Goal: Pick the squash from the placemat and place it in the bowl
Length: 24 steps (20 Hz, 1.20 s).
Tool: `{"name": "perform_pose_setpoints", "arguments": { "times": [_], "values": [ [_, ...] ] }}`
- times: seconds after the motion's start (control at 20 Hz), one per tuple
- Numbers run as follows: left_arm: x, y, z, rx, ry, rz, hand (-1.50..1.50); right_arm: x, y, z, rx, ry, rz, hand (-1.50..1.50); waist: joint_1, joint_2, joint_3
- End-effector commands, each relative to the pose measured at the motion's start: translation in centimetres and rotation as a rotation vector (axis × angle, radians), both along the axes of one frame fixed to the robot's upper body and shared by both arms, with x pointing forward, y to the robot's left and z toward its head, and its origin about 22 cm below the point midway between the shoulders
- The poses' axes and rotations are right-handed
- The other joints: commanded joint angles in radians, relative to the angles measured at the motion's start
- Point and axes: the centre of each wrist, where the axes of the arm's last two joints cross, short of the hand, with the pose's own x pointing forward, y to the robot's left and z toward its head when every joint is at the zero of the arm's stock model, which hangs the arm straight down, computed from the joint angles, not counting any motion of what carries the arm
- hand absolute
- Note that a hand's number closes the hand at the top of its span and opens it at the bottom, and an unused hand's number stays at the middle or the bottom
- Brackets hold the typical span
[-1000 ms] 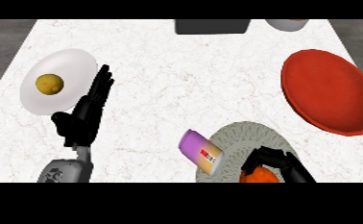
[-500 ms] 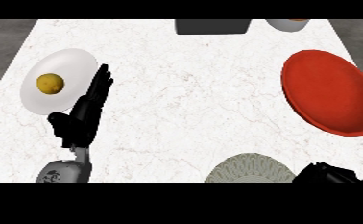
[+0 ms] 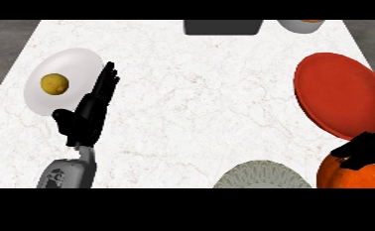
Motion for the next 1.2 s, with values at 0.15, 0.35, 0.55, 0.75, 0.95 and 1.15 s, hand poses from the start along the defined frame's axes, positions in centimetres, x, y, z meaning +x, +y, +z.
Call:
{"name": "perform_pose_setpoints", "arguments": {
  "times": [0.15, 0.35, 0.55, 0.75, 0.95, 1.15],
  "values": [
    [0.9, 1.5, 0.2, 0.011, 0.011, 0.006, 0.0, 3.7, -0.9, 6.6, 0.007, -0.045, -0.107, 1.5, 0.009, 0.002, 0.0],
    [0.7, 1.5, -0.3, 0.01, -0.001, -0.004, 0.0, 6.5, -0.9, 6.7, -0.004, 0.021, -0.129, 1.5, 0.007, 0.002, 0.001],
    [-0.9, 0.4, -1.3, -0.006, 0.007, -0.005, 0.0, 8.8, -3.0, 5.4, -0.172, 0.023, -0.258, 1.5, 0.011, 0.002, 0.001],
    [-0.2, -1.3, -0.9, 0.0, -0.005, -0.007, 0.0, 12.3, -5.2, 4.2, -0.298, 0.03, -0.291, 1.5, 0.014, 0.004, 0.002],
    [-0.4, -0.7, 0.1, -0.008, -0.005, -0.016, 0.0, 14.4, -8.0, 0.4, -0.336, 0.025, -0.348, 1.5, 0.015, 0.003, 0.002],
    [0.0, -0.1, 1.2, 0.009, 0.013, -0.011, 0.0, 15.7, -10.3, -2.4, -0.325, 0.057, -0.389, 1.5, 0.011, 0.002, 0.002]
  ]
}}
